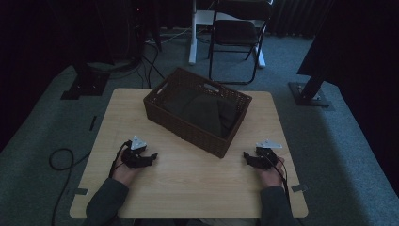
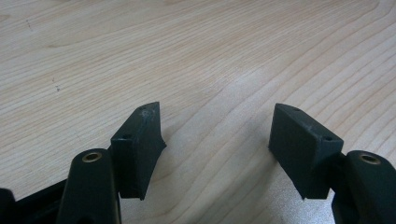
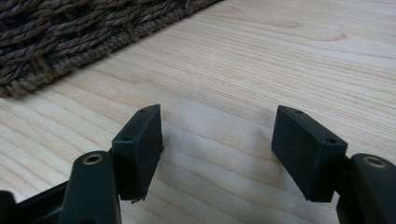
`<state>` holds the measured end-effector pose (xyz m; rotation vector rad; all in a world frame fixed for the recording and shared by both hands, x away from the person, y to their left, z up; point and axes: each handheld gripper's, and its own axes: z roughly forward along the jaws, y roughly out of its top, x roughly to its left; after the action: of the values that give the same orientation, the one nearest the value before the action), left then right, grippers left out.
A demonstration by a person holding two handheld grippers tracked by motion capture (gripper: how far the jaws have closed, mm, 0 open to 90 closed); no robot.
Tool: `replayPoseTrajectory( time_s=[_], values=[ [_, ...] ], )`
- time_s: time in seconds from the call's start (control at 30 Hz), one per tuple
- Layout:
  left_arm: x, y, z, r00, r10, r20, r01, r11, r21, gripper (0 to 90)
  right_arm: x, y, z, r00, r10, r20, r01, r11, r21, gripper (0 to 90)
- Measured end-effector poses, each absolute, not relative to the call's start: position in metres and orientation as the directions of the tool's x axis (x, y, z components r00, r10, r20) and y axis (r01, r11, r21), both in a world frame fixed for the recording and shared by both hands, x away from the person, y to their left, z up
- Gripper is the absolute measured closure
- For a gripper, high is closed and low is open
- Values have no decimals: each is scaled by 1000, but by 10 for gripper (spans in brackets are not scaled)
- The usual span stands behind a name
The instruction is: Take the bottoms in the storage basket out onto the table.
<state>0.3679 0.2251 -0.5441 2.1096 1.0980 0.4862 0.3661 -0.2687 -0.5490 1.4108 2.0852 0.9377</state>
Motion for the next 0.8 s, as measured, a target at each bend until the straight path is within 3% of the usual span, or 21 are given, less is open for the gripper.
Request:
replayPoseTrajectory(
  time_s=[0.8],
  values=[
    [368,224,-544,567,824,10,561,-395,727,344,369,-267,-545,-352,936,9,654,239,718,354]
  ],
)
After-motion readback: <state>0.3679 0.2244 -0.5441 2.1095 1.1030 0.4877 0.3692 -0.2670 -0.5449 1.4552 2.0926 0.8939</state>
